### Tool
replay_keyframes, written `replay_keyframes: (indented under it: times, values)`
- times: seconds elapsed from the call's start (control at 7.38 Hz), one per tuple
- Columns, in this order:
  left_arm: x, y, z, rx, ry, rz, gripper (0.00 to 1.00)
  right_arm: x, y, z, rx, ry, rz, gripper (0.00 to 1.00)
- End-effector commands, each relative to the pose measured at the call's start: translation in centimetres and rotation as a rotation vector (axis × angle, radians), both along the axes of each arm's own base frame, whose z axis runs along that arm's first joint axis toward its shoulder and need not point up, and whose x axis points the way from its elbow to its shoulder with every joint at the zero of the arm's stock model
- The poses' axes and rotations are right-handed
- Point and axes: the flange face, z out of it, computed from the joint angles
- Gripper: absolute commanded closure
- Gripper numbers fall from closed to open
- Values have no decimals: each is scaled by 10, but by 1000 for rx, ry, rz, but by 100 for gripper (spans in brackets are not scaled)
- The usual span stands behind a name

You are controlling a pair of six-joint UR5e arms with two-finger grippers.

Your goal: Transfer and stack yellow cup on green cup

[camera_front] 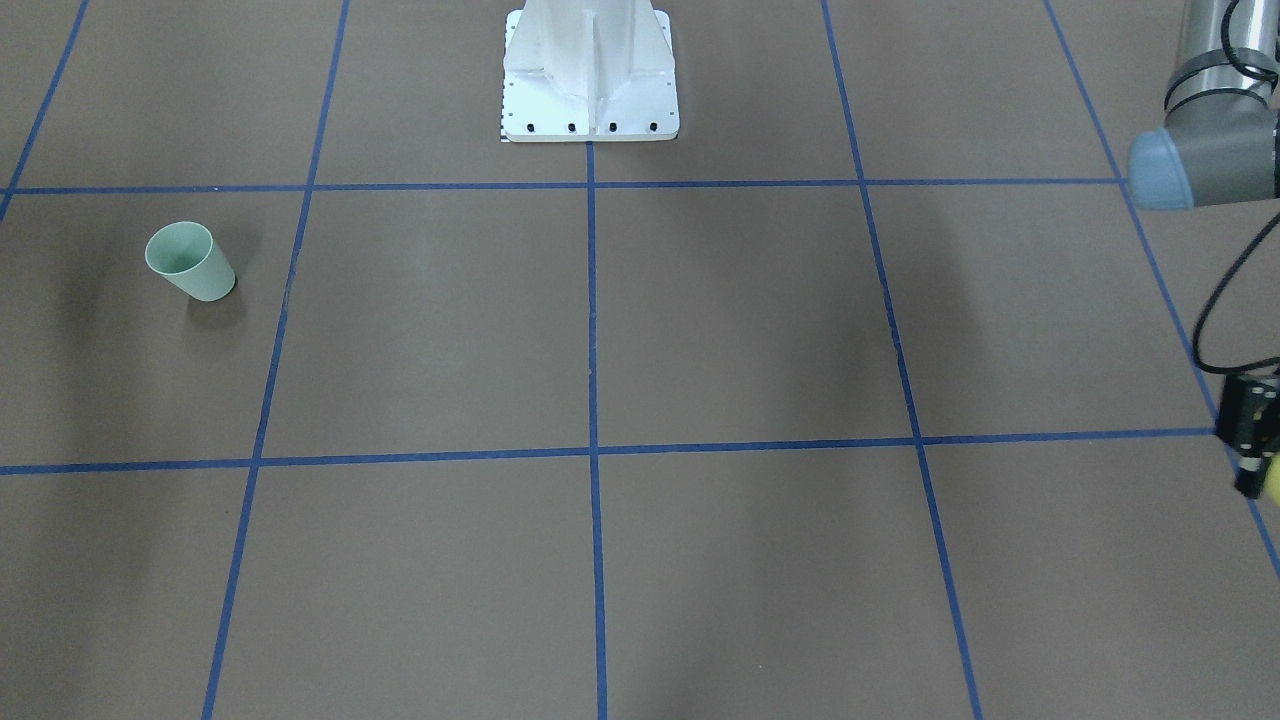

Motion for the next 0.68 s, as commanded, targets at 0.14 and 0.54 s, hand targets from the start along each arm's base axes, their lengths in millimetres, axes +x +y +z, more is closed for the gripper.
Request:
replay_keyframes:
  times: [0.14,0.54]
  values:
    - [187,65,-93,79,255,283,100,-109,-6,-99,-185,-111,17,1]
    - [292,123,-189,62,423,419,100,-189,-6,-165,-256,-131,11,1]
